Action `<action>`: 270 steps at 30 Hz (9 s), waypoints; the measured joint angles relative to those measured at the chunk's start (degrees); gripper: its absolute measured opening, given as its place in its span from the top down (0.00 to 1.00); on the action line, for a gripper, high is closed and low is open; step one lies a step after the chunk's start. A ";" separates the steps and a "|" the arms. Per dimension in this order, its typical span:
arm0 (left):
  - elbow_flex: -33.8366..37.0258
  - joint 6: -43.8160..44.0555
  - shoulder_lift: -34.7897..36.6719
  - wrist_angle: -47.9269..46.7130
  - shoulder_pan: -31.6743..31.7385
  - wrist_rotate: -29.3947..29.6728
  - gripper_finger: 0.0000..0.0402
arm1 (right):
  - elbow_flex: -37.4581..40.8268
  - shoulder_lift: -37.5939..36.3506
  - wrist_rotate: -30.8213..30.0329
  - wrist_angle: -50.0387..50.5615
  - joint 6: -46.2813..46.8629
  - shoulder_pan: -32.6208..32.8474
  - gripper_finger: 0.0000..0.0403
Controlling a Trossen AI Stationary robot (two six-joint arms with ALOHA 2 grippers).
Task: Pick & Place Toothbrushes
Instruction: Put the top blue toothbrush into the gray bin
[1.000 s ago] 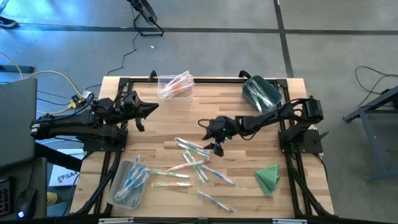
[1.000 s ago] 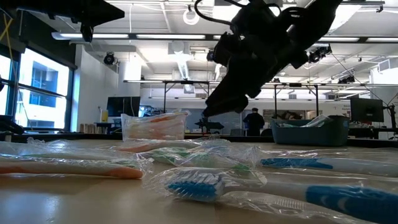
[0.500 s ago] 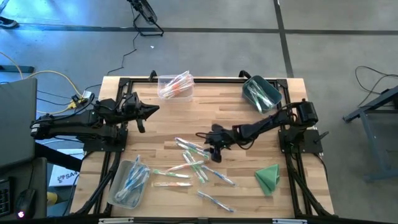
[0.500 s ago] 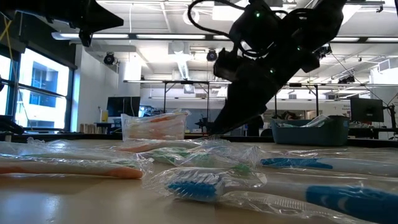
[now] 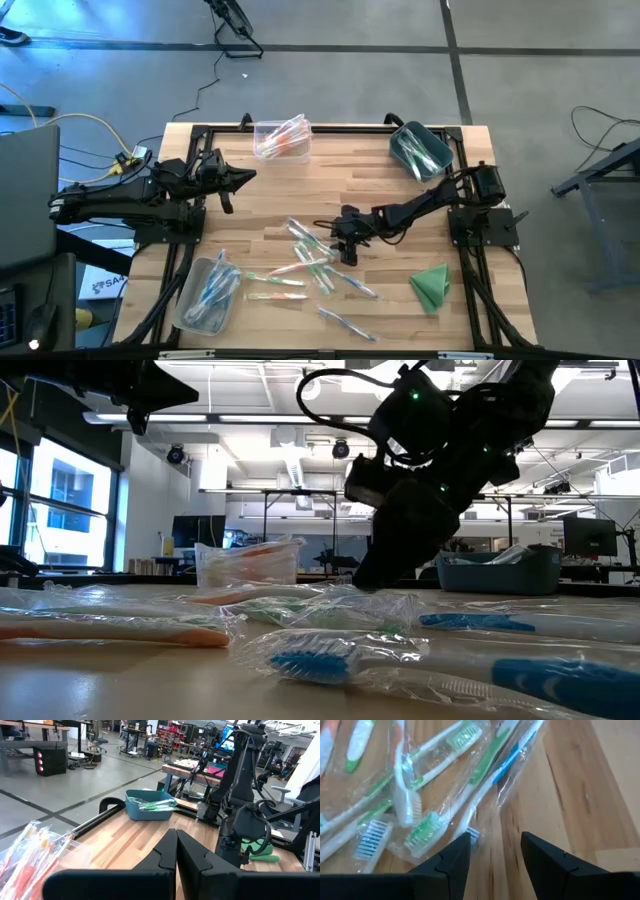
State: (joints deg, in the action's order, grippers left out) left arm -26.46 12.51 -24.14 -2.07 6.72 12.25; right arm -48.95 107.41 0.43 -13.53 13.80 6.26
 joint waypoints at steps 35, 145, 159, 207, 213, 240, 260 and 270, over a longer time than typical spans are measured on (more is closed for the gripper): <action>0.00 0.00 0.00 -1.20 0.00 -0.02 1.00 | 0.05 -9.40 -13.63 3.98 9.69 -3.76 0.75; -2.34 -1.84 -38.39 56.52 0.08 11.91 0.73 | 0.06 -26.94 14.98 -16.13 -8.84 -23.49 0.97; -8.59 -5.20 -43.00 54.47 0.07 8.85 0.73 | 0.05 -26.94 14.75 -15.33 -12.39 -23.12 0.97; -12.11 -3.65 -45.52 54.04 0.07 6.10 0.96 | 0.03 -33.55 16.17 -6.36 -13.03 -25.18 0.27; -12.07 -5.01 -41.00 50.20 0.07 6.06 0.96 | 0.03 -41.59 16.08 2.23 -15.44 -30.81 0.21; -12.04 49.16 -18.47 4.84 0.02 -8.46 0.93 | 0.03 -26.60 18.18 9.94 -12.41 -42.66 0.29; -12.04 55.70 -18.97 5.09 -0.50 -16.27 0.96 | 0.03 -22.75 17.81 4.52 -8.88 -42.27 0.29; -20.83 62.48 -23.31 -10.74 -12.73 -10.55 0.96 | 0.03 -22.75 17.75 3.69 -8.87 -42.27 0.29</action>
State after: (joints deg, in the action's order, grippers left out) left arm -47.29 75.00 -47.45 -12.81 -6.01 1.70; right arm -48.93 84.66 18.17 -9.84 4.93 -36.01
